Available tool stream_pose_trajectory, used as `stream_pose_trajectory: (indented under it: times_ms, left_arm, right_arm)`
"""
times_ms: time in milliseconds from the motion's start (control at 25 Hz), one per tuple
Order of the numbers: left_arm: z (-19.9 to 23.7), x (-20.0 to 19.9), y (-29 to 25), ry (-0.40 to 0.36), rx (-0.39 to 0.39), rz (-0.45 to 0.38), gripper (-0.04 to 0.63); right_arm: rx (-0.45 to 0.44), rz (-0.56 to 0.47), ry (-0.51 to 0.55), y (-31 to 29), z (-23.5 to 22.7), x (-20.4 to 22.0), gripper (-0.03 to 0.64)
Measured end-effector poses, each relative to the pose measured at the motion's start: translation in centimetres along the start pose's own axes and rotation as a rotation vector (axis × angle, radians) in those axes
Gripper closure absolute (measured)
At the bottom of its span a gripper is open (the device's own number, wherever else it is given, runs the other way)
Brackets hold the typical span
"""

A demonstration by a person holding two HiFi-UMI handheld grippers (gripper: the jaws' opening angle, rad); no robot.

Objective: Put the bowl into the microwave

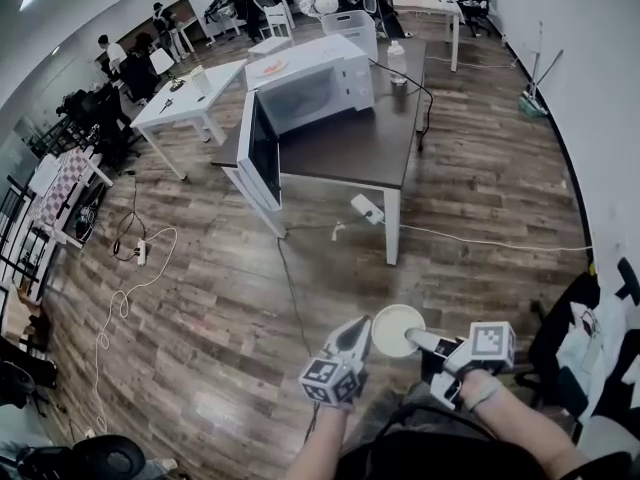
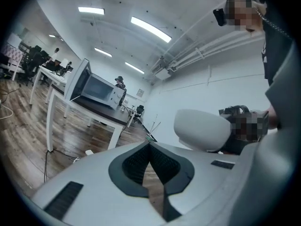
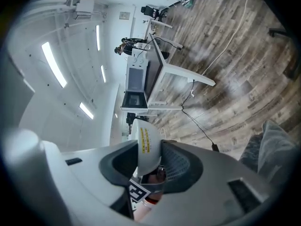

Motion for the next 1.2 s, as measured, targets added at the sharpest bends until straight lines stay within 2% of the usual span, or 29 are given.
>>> stream_pose_trajectory:
  times_ms: [120, 200, 520, 880, 1200]
  left_arm:
    - [-0.4, 0.6, -0.3, -0.103, 0.113, 0.052, 0.591]
    - [-0.6, 0.4, -0.5, -0.155, 0.161, 0.069, 0.59]
    - [0.3, -1.3, -1.8, -0.162, 0.176, 0.032, 0.59]
    - [3.7, -4.1, -4.7, -0.144, 0.115, 0.014, 0.591]
    - [8.1, -7.1, -8.6, -0.115, -0.068, -0.009, 0.591]
  right_arm:
    - [-0.008, 0.002, 0.036, -0.8, 0.8, -0.6, 0.483]
    - [-0.006, 0.011, 0.066, -1.3, 1.5, -1.2, 0.483]
    - [-0.029, 0.022, 0.06, -3.4, 2.6, -3.2, 0.482]
    - [0.016, 0.075, 0.07, -7.0, 3.5, -7.8, 0.482]
    - [0.053, 0.062, 0.171, -10.9, 5.4, -13.4, 0.482]
Point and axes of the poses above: the fingertips, and each gripper's own axes: y backward along the fingers, z to its left, x out of its underside, the point moved 6 cm from there along y, backward along the fingers, and after that the axes turned 7 degrees about z, right-handed, at the moved point
